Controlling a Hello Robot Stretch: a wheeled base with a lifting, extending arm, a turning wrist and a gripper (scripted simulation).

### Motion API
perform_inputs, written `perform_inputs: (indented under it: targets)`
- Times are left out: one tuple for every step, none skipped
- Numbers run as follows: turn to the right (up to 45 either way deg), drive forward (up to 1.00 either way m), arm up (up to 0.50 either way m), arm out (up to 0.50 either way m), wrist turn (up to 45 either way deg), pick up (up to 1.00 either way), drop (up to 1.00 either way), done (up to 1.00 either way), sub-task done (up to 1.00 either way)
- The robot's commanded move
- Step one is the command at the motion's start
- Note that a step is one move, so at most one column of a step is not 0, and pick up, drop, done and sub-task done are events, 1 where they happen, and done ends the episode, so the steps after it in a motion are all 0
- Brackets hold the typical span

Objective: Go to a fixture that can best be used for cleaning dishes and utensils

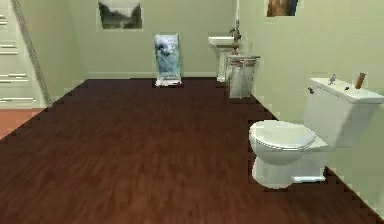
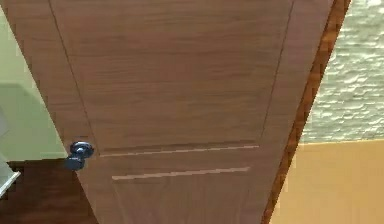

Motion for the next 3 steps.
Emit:
perform_inputs:
  targets:
    - [-6.0, 0.0, 0.0, 0.0, 0.0, 0.0, 0.0, 0.0, 0.0]
    - [0.0, 0.5, 0.0, 0.0, 0.0, 0.0, 0.0, 0.0, 0.0]
    - [3.0, 0.0, 0.0, 0.0, 0.0, 0.0, 0.0, 0.0, 0.0]
